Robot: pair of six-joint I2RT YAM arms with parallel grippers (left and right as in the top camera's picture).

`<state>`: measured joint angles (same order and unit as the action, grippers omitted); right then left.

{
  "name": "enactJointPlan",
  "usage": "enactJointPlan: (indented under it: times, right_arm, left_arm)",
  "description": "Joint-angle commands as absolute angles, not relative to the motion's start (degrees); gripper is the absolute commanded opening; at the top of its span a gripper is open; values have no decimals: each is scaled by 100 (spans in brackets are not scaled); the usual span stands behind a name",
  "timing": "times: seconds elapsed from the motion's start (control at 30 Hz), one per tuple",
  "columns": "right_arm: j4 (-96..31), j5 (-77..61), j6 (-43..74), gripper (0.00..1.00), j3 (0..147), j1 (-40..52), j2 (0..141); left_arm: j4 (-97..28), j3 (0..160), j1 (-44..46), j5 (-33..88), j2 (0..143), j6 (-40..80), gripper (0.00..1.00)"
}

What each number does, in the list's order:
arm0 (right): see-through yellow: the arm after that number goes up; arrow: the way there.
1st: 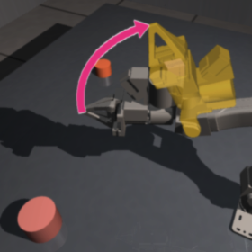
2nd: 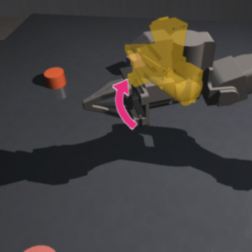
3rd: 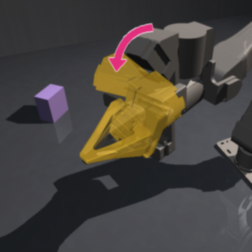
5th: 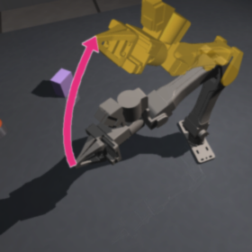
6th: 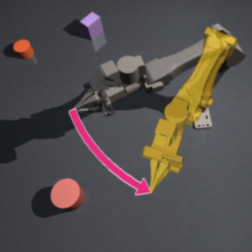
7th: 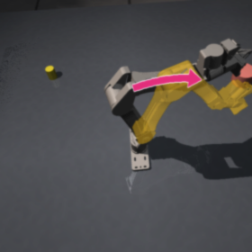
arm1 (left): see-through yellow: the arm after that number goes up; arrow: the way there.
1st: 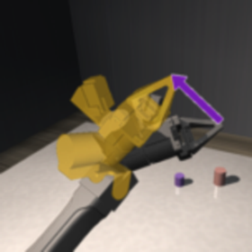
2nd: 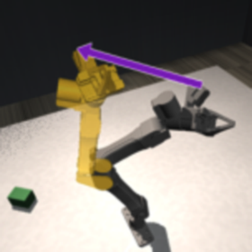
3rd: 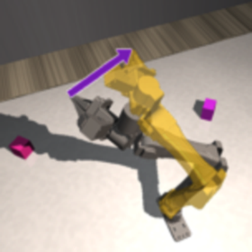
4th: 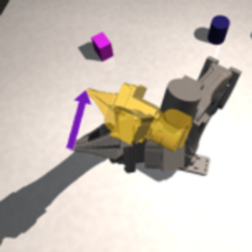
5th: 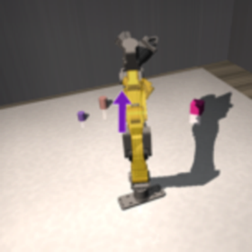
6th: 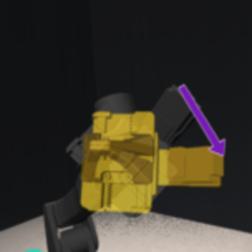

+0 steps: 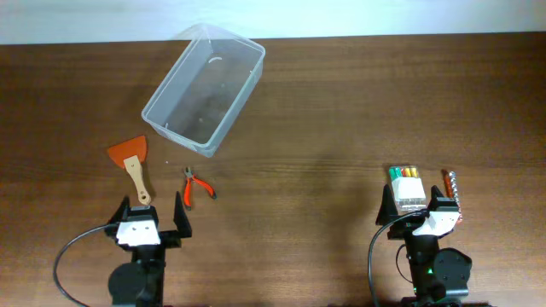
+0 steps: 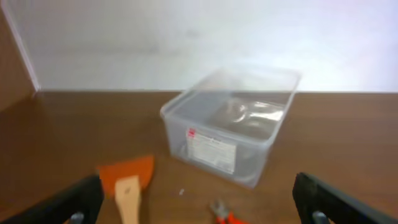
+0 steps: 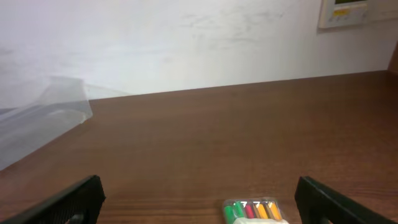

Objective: Pack container

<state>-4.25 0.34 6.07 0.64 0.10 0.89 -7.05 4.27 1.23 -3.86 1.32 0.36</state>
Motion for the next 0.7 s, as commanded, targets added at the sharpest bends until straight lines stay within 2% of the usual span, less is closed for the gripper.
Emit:
enactJointPlan:
  times: [0.0, 0.13, 0.3, 0.47, 0.67]
  right_arm:
    - [-454, 23, 646, 98, 32, 32, 43]
    - [-456, 23, 646, 99, 32, 32, 43]
    - [-454, 23, 646, 99, 32, 32, 43]
    - [-454, 23, 646, 99, 32, 32, 43]
    - [-456, 23, 646, 99, 32, 32, 43]
  left_arm:
    - [-456, 397, 139, 631, 89, -45, 99]
    - [-329, 598, 139, 1184, 233, 388, 99]
    - [-760, 1691, 134, 1251, 1114, 405, 99]
    - [-2051, 3964, 134, 915, 3218, 405, 99]
    - [-4195, 7596, 134, 587, 6213, 336, 99]
